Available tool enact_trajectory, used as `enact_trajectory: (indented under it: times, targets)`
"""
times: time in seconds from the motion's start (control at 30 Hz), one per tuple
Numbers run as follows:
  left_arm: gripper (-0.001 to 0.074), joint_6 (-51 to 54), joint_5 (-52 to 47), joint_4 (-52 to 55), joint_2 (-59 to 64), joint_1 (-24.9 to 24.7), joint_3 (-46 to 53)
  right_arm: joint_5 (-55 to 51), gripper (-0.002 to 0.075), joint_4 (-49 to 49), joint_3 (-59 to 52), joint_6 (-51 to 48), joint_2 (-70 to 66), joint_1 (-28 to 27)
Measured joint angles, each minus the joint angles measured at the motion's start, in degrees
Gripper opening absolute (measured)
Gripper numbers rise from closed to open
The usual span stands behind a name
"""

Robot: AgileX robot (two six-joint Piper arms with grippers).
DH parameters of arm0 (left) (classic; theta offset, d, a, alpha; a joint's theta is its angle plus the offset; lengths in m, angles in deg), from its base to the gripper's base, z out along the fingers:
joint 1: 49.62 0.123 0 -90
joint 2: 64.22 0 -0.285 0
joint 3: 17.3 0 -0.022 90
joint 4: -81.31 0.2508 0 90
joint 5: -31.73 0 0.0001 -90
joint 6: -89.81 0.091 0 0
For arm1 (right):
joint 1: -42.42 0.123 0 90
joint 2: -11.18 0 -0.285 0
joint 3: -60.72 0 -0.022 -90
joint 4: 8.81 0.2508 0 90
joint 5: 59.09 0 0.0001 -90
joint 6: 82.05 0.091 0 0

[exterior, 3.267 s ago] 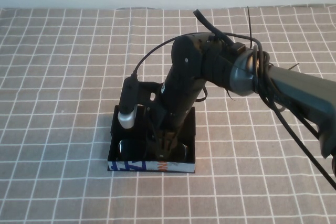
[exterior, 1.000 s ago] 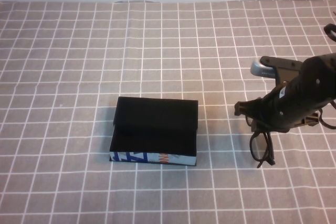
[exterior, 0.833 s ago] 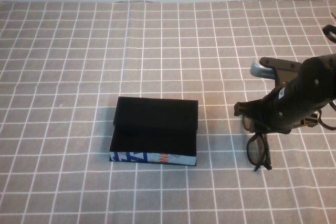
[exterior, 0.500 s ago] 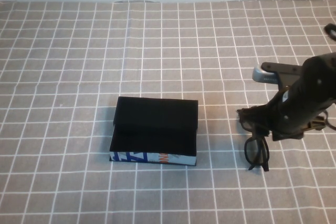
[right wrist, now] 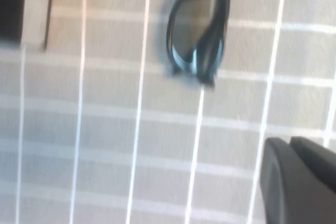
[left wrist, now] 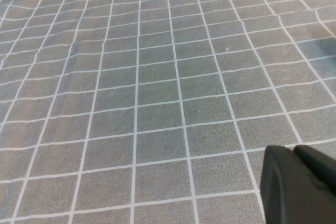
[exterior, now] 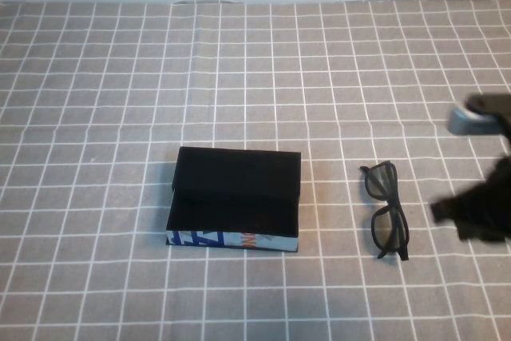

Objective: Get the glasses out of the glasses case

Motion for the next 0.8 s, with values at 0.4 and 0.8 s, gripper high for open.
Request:
enact_trajectory:
  times: [0.4,0.8]
  targets:
    - [-0.0004,0.0,0.0,0.0,0.0,0.0,0.0,-6.9,-0.0016,3.7,-8.6,-2.7,23.0,0.2]
    - [-0.0004,0.0,0.0,0.0,0.0,0.0,0.0,28.2,-0.0018,-5.0,-33.3,-9.1,42.9,-10.3]
